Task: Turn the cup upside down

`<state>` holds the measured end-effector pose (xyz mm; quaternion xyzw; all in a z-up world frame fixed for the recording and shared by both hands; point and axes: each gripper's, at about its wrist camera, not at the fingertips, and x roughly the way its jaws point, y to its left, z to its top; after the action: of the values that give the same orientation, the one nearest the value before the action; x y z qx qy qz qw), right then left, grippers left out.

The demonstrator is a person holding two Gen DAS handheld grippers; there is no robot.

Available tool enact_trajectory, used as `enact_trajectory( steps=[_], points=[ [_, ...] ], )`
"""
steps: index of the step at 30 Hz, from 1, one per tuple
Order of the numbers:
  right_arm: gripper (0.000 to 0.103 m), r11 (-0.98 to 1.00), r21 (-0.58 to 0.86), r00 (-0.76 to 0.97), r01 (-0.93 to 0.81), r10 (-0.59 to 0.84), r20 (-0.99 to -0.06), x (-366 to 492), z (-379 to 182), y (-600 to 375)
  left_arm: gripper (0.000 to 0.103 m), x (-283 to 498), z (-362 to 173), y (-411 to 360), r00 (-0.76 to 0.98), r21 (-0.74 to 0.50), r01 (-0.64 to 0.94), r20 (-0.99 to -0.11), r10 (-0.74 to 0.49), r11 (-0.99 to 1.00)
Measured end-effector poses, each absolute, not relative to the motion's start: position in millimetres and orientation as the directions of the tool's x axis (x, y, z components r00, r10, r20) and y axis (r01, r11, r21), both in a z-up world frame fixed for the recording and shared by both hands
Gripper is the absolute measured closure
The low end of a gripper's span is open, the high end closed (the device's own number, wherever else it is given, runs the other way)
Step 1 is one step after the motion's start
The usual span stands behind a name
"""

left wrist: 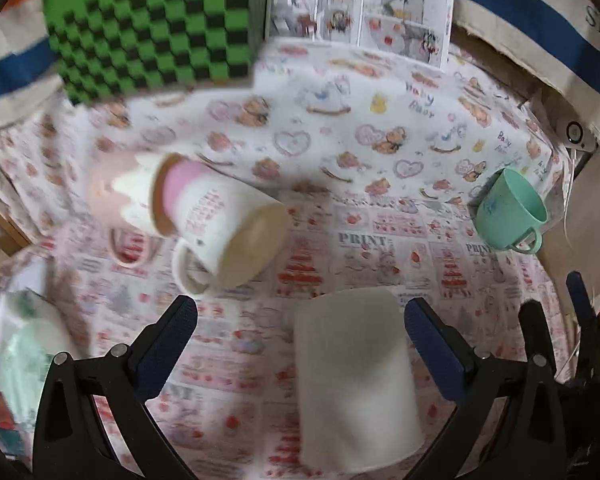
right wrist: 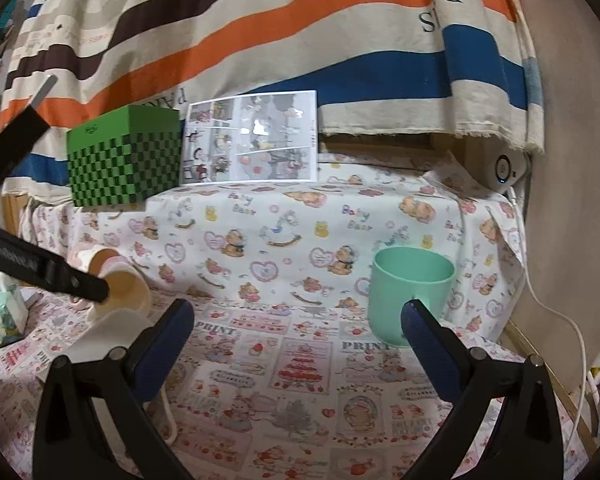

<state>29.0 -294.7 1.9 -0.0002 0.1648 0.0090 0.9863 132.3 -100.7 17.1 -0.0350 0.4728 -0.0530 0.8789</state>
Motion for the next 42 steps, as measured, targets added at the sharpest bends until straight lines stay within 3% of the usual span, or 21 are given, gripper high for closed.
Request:
enact_trajectory(
  steps=[6,16,18,19,24,33,42],
  points=[
    [0.0,1.0,-0.002,0.946,0.009,-0.009,-0.325,29,2,-296,0.0,152,-8,-115,0.386,-0.219,0.076,-0.893,-0.231,0.973],
    [0.0,0.998,0.02,0.936,0.052,-0.042,-0.349,32,0,-302,0.006,163,-36,-123,0.295,-0.252,0.062,-0.92,-0.259,0.966],
    [0.0,0.998,0.021,0.936,0.052,-0.041,-0.35,32,0,-302,0.015,165,-44,-124,0.258,-0.274,0.057,-0.925,-0.28,0.96],
    [0.0,0.998,0.021,0.936,0.051,-0.041,-0.349,32,0,-302,0.026,165,-46,-124,0.238,-0.289,0.057,-0.926,-0.294,0.956],
    [0.0,0.999,0.013,0.937,0.047,-0.04,-0.346,32,0,-301,0.027,160,-36,-116,0.246,-0.35,0.055,-0.903,-0.353,0.935],
    [0.0,0.999,0.012,0.937,0.045,-0.038,-0.347,32,1,-300,0.027,114,33,-100,0.47,-0.262,0.163,-0.827,-0.309,0.951],
    [0.0,0.999,0.005,0.939,0.044,-0.04,-0.342,31,1,-299,0.027,91,56,-95,0.658,-0.029,0.169,-0.741,-0.135,0.985]
  ],
)
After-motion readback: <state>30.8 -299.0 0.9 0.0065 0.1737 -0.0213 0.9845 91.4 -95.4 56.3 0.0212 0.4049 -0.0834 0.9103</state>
